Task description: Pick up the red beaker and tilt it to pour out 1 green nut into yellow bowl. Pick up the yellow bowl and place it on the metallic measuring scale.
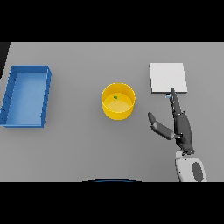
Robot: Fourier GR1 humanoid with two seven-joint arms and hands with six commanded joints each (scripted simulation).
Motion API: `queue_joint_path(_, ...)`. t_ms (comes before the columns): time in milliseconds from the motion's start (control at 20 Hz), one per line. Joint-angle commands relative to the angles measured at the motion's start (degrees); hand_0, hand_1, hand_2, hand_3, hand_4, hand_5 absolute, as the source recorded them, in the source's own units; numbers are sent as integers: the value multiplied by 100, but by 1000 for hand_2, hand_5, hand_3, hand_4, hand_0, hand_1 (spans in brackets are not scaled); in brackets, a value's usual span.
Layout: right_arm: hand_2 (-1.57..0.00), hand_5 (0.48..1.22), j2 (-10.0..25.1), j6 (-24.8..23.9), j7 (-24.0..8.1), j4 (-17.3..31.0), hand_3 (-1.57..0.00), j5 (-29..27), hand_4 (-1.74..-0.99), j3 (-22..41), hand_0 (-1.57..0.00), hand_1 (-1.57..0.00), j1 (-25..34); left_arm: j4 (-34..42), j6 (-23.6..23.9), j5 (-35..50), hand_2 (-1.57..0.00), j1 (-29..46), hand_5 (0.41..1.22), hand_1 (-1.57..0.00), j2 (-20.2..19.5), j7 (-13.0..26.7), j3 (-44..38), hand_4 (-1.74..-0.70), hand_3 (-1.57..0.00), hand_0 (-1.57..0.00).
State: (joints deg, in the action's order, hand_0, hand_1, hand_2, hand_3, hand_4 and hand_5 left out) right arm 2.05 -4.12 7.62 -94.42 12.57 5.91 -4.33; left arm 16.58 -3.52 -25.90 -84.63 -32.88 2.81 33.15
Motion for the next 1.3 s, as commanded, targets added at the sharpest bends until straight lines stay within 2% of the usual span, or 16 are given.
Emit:
queue_joint_path(0, 1, 587, -17, -17, 45, 38, 1, 26, -1226, 15, 1, 1, -6, 60, 155, 247, -1567, 209, 1221, -1571, -100, 128, -163, -1739, -1428, -1571)
queue_joint_path(200, 1, 604, 46, 6, -25, 70, 1, 90, -1212, 41, 1, 1, 55, 795, 930, 1195, -1569, 1226, 1221, -1571, -556, 823, -680, -1740, -1446, -1571)
queue_joint_path(500, 1, 653, 125, 52, -25, 40, 1, 244, -1206, 148, 1, 1, 2, 2930, 1969, 2189, -1571, 3341, 1221, -1571, -1025, 2081, -828, -1741, -1450, -1571)
queue_joint_path(600, 1, 660, 172, 67, -132, 28, 1, 220, -1210, 108, 1, 1, 52, 3533, 2242, 2381, -1571, 3898, 1221, -1571, -1142, 2269, -799, -1741, -1452, -1571)
queue_joint_path(700, 1, 664, 158, 59, -84, 97, 1, 228, -1217, 110, 1, 1, 65, 4058, 2443, 2536, -1571, 4405, 1221, -1571, -1255, 2502, -733, -1741, -1449, -1571)
queue_joint_path(900, 1, 666, 165, 55, -54, 70, 1, 209, -1217, 97, 1, 1, 109, 4499, 2878, 2707, -1571, 4920, 1221, -1571, -1228, 2803, -598, -1741, -1509, -1571)
queue_joint_path(1050, 1, 665, 163, 56, -82, 28, 1, 273, -1207, 150, 1, 1, 68, 4609, 3041, 2769, -1571, 5098, 1117, -1571, -1251, 2985, -454, -1741, -1539, -1571)
queue_joint_path(1150, 1, 664, 148, 52, -49, 41, 1, 258, -1205, 146, 1, 1, 49, 4623, 3053, 2779, -1571, 5100, 967, -1571, -1311, 3137, -311, -1741, -1551, -1571)
queue_joint_path(1200, 1, 667, 161, 43, 88, -9, 1, 287, -1202, 168, 1, 1, -20, 4702, 2989, 2818, -1571, 5152, 908, -1571, -1376, 3143, -229, -1667, -1555, -1571)
queue_joint_path(1250, 1, 664, 156, 1, 48, 37, 1, 329, -1197, 162, 1, 1, -37, 4747, 2817, 2883, -1571, 5194, 865, -1571, -1435, 3109, -134, -1530, -1503, -1571)
